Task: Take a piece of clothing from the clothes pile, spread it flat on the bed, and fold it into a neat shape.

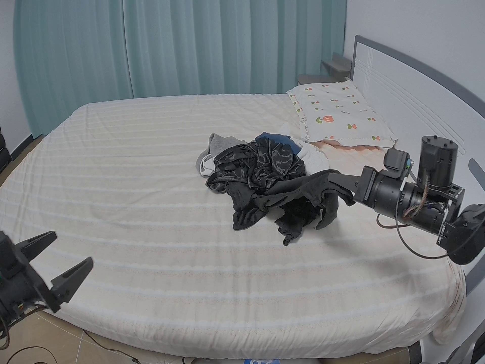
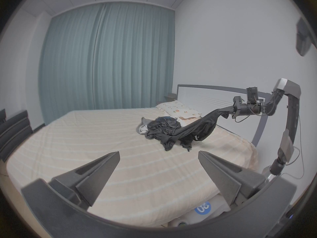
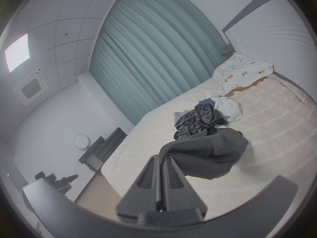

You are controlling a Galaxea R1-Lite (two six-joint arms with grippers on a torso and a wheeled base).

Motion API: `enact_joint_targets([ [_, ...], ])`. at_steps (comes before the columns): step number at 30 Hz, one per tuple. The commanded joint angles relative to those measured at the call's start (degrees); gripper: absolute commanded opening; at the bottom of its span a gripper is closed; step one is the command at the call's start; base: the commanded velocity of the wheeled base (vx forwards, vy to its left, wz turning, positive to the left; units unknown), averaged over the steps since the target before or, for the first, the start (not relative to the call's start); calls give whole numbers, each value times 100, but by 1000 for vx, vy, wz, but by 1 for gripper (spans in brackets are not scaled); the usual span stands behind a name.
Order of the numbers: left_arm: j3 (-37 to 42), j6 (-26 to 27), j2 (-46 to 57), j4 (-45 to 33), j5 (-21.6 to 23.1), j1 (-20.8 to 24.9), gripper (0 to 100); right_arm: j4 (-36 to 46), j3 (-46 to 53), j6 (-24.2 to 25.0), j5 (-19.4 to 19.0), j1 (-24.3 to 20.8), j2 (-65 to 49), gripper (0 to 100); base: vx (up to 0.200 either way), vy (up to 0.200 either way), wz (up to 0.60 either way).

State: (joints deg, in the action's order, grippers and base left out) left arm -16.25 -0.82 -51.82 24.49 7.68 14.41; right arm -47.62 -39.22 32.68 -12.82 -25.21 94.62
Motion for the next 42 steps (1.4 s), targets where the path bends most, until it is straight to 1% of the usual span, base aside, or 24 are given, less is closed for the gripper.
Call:
enact_joint_targets([
  [1, -862, -1342, -3519, 1735, -1243, 2233, 100, -134, 969, 10, -247, -494, -1447, 0, 0, 0, 0],
  [3, -1056, -1474, -3747, 1778, -1339, 2330, 100, -134, 986, 19, -256, -555, -1570, 0, 0, 0, 0],
  [4, -1451, -1641, -4213, 1796, -1577, 2453, 100, -55, 986, 19, -256, -625, -1807, 0, 0, 0, 0],
  [7, -1864, -1650, -5048, 1893, -1928, 2734, 100, -64, 1074, 19, -256, -749, -1992, 0, 0, 0, 0],
  [10, -2304, -1659, -5760, 2279, -2289, 3059, 100, -55, 1048, 19, -247, -854, -2299, 0, 0, 0, 0],
  [12, -2682, -1632, -6226, 2587, -2526, 3208, 100, -20, 1065, 19, -264, -880, -2493, 0, 0, 0, 0],
  [15, -3042, -1615, -6621, 2701, -2746, 3323, 100, 112, 1065, 19, -256, -889, -2554, 0, 0, 0, 0],
  [16, -3042, -1615, -6621, 2701, -2746, 3323, 100, 112, 1065, 19, -256, -889, -2554, 0, 0, 0, 0],
  [17, -3253, -1615, -6850, 2728, -2807, 3428, 100, 174, 1030, 10, -264, -889, -2581, 0, 0, 0, 0],
  [20, -3332, -1623, -6982, 2772, -2798, 3534, 100, 183, 933, 10, -264, -898, -2572, 0, 0, 0, 0],
  [22, -3385, -1623, -7017, 2833, -2807, 3586, 100, 200, 925, 10, -256, -1003, -2519, 0, 0, 0, 0],
  [25, -3455, -1623, -7035, 2842, -2816, 3604, 100, 191, 969, 10, -229, -1170, -2405, 0, 0, 0, 0],
  [30, -3473, -1623, -7061, 2868, -2825, 3595, 100, 183, 846, 1, -247, -1206, -2361, 0, 0, 0, 0],
  [32, -3534, -1615, -7070, 2947, -2877, 3551, 100, 200, 679, 1, -220, -1337, -2405, 0, 0, 0, 0],
  [34, -3525, -1623, -7105, 3000, -2956, 3516, 100, 209, 573, -16, -212, -1373, -2422, 0, 0, 0, 0],
  [38, -3534, -1685, -7237, 3026, -2974, 3340, 100, 209, 406, -34, -203, -1443, -2431, 0, 0, 0, 0],
  [42, -3543, -1922, -7377, 3088, -2948, 3173, 100, 191, 257, -52, -220, -1452, -2431, 0, 0, 0, 0],
])
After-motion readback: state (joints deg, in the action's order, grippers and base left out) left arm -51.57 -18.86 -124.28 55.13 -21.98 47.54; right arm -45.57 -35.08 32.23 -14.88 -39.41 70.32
